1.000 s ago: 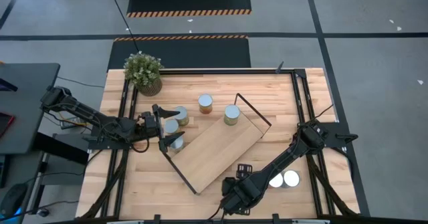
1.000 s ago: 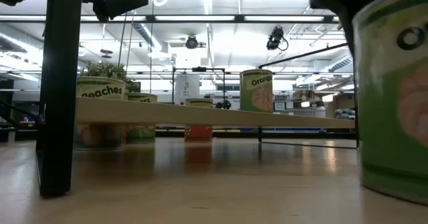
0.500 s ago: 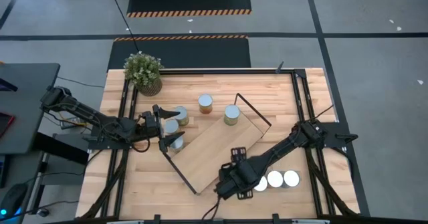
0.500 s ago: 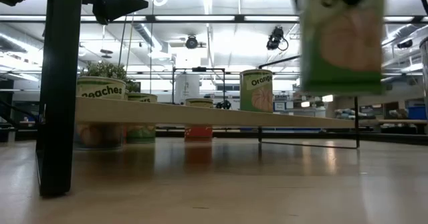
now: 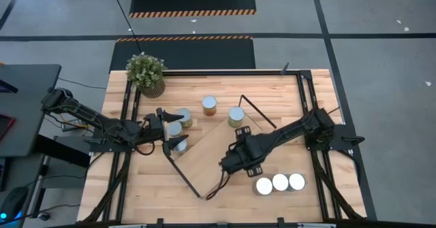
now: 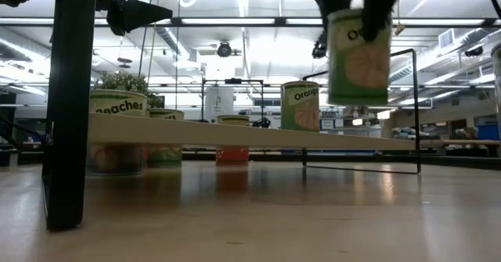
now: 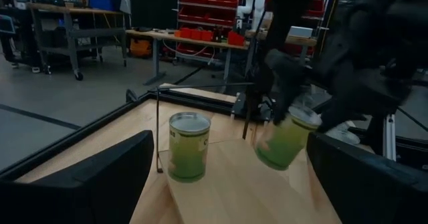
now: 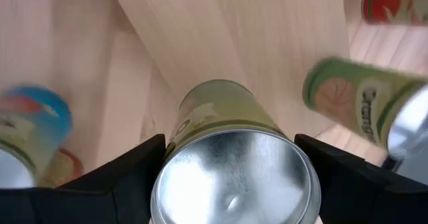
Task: Pick and place cans onto a shelf
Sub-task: Put the canned orange can on the shelf, then put the canned cherries on the shelf
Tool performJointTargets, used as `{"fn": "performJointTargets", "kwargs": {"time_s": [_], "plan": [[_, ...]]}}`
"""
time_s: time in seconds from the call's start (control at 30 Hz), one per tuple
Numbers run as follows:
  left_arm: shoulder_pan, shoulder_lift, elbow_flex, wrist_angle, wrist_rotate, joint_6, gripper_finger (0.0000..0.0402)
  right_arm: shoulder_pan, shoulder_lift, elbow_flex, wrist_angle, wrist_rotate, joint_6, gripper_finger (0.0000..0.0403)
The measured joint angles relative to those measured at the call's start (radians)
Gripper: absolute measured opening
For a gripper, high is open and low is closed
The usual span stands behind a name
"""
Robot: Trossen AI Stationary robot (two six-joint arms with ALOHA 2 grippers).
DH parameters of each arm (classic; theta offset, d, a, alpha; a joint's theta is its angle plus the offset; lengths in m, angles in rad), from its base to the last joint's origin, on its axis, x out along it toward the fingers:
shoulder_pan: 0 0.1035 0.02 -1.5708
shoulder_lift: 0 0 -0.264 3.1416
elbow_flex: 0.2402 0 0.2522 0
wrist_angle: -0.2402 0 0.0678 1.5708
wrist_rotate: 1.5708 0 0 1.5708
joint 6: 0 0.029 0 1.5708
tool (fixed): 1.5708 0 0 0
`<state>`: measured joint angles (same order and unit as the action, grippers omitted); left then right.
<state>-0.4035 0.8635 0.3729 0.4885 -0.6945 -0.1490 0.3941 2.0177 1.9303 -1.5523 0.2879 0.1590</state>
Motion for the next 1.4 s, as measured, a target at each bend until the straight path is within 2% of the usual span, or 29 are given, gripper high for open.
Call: {"fn": "performJointTargets", "kwargs": {"time_s": [0.3, 0.43, 0.63, 0.83, 0.97, 1.4], "plan": [[0.0, 0.0, 0.0, 0.0, 0.0, 0.001, 0.04, -0.071, -0.219, -0.373, 0.252, -0.019, -0.085, 0.0325], [0.001, 0.0, 0.0, 0.0, 0.0, 0.003, 0.04, -0.128, -0.266, -0.475, 0.312, -0.058, -0.133, 0.0325], [0.001, 0.0, 0.0, 0.0, -0.001, 0.004, 0.04, -0.195, -0.279, -0.5, 0.33, -0.109, -0.173, 0.0333], [0.001, 0.0, 0.0, -0.003, -0.001, 0.004, 0.04, -0.229, -0.268, -0.508, 0.336, -0.104, -0.215, 0.0379], [0.001, 0.0, 0.0, -0.005, -0.001, 0.005, 0.04, -0.232, -0.268, -0.508, 0.336, -0.065, -0.227, 0.0397], [0.001, 0.0, 0.0, -0.007, -0.001, 0.005, 0.04, -0.154, -0.269, -0.507, 0.35, 0.107, -0.341, 0.0393]]}}
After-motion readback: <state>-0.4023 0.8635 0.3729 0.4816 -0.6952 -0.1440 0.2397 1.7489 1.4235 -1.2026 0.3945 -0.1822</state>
